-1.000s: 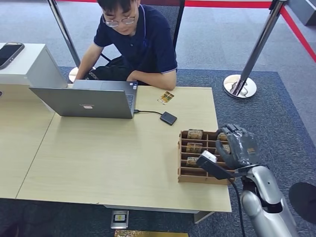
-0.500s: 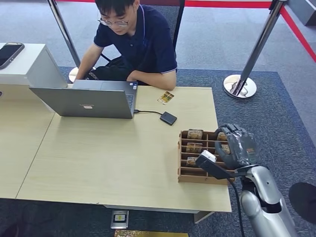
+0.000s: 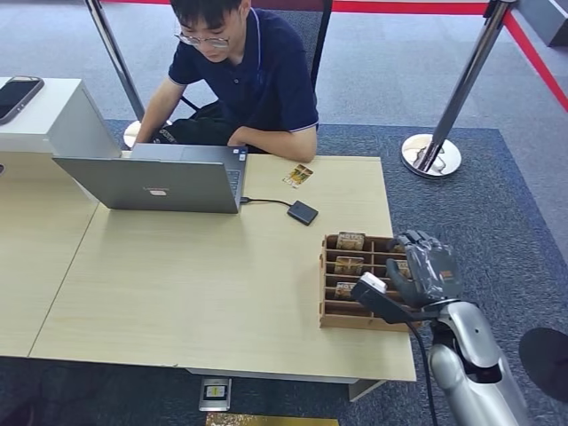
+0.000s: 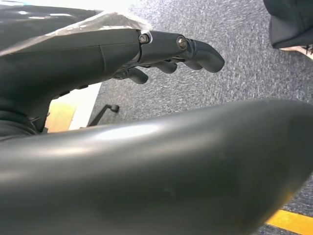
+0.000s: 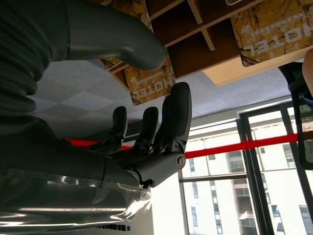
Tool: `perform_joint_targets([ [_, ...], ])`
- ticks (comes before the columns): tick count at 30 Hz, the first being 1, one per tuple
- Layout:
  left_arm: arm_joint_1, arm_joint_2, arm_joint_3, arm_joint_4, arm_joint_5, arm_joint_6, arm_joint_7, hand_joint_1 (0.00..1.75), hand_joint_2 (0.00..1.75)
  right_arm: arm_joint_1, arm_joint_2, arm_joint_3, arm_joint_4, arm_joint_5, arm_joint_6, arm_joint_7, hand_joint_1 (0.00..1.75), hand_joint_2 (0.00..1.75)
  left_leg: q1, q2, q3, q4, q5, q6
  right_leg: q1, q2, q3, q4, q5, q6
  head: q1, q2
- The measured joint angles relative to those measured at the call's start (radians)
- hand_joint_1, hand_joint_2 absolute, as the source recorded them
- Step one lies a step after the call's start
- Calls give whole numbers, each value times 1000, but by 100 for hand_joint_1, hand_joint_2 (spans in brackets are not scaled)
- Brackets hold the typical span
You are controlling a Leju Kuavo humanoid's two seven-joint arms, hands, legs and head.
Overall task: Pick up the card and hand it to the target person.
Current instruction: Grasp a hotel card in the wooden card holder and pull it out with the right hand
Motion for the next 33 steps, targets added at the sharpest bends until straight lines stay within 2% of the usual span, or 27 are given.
perform_joint_targets([
  [23, 2, 0, 0, 0, -18, -2, -19, 0, 0, 24, 10, -37, 40, 44, -22, 29, 79, 175, 0, 0, 0, 0, 0, 0, 0, 0, 0, 0, 0, 0, 0, 0],
  [33, 3, 0, 0, 0, -29, -2, -26, 0, 0, 32, 13, -53, 43, 62, -25, 36, 89, 175, 0, 0, 0, 0, 0, 0, 0, 0, 0, 0, 0, 0, 0, 0],
])
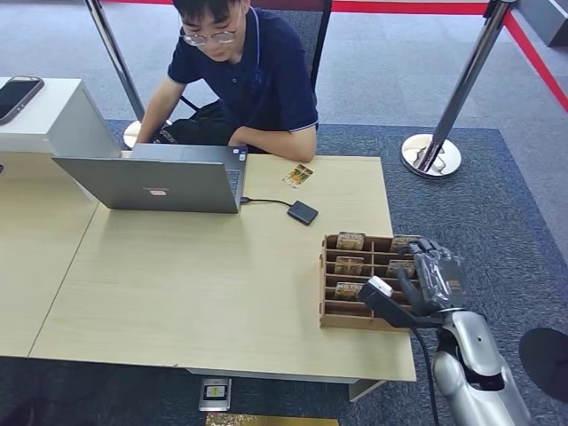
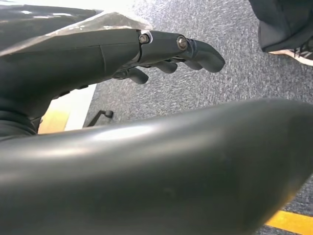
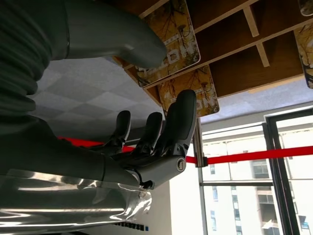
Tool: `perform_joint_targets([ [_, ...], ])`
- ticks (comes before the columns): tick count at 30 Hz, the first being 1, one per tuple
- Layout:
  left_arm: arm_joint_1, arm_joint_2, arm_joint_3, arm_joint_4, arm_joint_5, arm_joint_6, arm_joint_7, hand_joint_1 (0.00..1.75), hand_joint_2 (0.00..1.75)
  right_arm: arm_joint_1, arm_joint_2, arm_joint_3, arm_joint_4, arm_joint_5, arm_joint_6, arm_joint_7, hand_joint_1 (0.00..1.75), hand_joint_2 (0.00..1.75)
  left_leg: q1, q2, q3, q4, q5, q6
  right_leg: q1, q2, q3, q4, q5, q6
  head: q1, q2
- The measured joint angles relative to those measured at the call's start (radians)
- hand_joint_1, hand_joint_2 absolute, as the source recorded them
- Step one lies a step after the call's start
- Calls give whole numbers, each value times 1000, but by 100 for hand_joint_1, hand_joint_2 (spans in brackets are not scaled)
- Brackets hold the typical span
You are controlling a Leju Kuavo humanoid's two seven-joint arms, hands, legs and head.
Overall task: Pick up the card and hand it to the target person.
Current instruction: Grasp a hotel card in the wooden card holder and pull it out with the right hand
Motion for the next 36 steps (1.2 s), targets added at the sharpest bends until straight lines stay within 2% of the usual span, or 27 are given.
perform_joint_targets([
  [24, 1, 0, 0, 0, 1, -1, -10, 0, 0, -28, 29, 6, 53, 19, 8, -8, 85, 175, 0, 0, 0, 0, 0, 0, 0, 0, 0, 0, 0, 0, 0, 0],
  [36, 1, 0, -1, 0, -5, -3, -17, 0, 0, -32, 16, 6, 70, 2, -1, -2, 80, 175, 0, 0, 0, 0, 0, 0, 0, 0, 0, 0, 0, 0, 0, 0],
])
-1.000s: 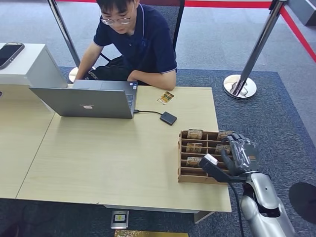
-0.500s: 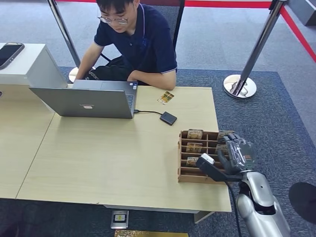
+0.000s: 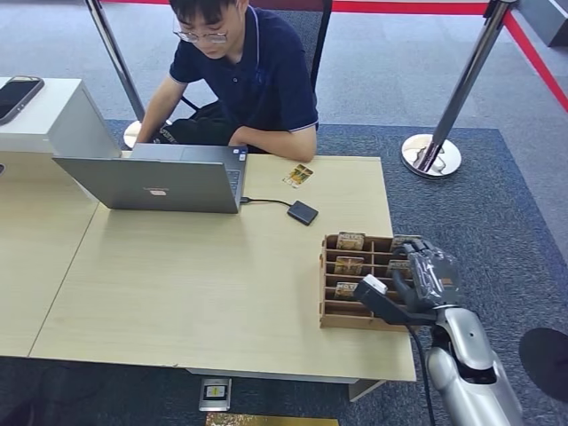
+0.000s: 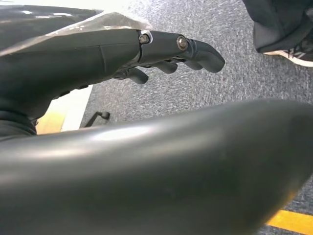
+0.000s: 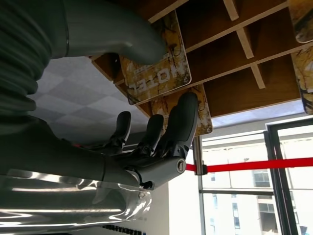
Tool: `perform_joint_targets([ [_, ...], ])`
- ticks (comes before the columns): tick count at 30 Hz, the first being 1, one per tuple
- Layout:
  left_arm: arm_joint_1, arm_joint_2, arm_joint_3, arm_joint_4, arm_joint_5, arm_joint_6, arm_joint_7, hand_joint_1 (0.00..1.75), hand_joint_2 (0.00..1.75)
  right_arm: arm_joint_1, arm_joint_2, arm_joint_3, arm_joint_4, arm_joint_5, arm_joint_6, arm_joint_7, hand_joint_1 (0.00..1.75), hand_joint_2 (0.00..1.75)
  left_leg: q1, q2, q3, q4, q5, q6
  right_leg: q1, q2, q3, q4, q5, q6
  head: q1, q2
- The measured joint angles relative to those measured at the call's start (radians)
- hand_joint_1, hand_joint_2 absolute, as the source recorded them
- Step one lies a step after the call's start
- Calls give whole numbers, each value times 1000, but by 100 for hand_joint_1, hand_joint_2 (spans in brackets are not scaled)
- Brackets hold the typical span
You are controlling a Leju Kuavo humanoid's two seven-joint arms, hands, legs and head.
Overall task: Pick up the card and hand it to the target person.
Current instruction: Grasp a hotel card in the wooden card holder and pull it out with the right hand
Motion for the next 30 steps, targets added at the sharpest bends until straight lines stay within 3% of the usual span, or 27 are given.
perform_joint_targets([
  [6, 0, 0, -1, 1, -9, -6, 8, 0, 0, 3, -7, 0, 2, 2, -5, 8, 81, 175, 0, 0, 0, 0, 0, 0, 0, 0, 0, 0, 0, 0, 0, 0],
  [19, 1, 0, -1, 1, -3, -6, 0, 0, 0, 4, -12, 0, 3, 4, -2, 11, 122, 175, 0, 0, 0, 0, 0, 0, 0, 0, 0, 0, 0, 0, 0, 0],
  [30, 1, 0, -1, 2, -4, -6, 0, 0, 0, 14, -10, 0, 2, -4, -13, 16, 138, 175, 0, 0, 1, 0, 0, 0, 0, 0, 1, 0, 0, 0, 0, 0],
])
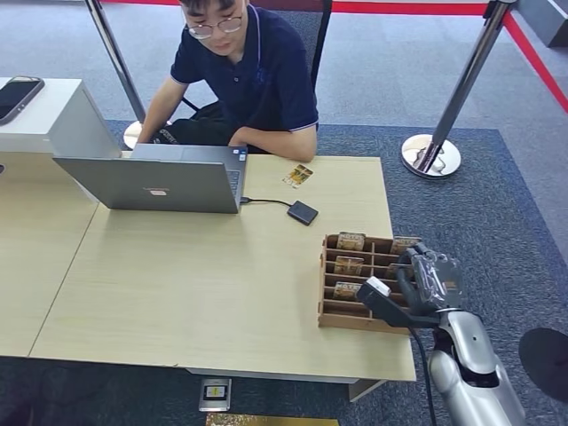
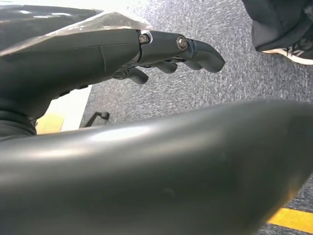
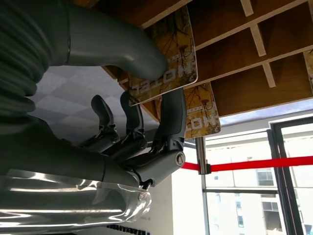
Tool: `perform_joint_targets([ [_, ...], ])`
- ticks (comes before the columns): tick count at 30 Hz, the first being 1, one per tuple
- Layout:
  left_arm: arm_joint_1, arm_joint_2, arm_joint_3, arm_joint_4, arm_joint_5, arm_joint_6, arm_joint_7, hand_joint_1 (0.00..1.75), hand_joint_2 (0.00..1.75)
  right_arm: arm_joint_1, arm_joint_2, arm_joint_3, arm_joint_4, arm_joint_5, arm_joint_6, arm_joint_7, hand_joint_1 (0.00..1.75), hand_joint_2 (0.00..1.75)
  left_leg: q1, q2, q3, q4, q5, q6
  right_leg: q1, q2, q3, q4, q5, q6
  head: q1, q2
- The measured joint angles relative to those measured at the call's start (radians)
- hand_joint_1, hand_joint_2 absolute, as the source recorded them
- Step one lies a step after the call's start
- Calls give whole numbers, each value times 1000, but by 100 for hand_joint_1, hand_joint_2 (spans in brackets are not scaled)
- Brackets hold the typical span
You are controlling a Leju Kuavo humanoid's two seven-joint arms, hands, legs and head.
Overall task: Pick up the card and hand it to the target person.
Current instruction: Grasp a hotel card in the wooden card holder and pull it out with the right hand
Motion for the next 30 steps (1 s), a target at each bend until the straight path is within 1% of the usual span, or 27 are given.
perform_joint_targets([
  [11, 1, 0, 0, 0, -4, 0, 0, 0, 0, 21, 8, 3, -27, 23, -7, 19, 152, 175, 0, 0, 0, 0, 0, 0, 0, 0, 0, 0, 0, 0, 0, 0],
  [20, 2, 0, 0, 3, 7, 0, -8, 0, 0, 22, -2, 7, -72, 36, -4, 15, 154, 175, 0, 0, 0, 0, 0, 0, 0, 0, 0, 0, 0, 0, 0, 0],
  [24, 2, 0, 1, 6, 19, 0, -10, 0, 0, 1, -12, 20, -78, 30, -2, -4, 154, 175, 0, 0, -1, 0, 0, 0, 0, 0, 0, 0, 0, 0, 0, 0],
  [30, 2, 0, 3, 8, 30, 1, -17, 0, 0, -68, -32, 60, -77, 4, 2, -22, 153, 175, 0, 0, -1, 0, 0, 0, 0, 0, 0, 0, 1, 0, 0, 0],
])
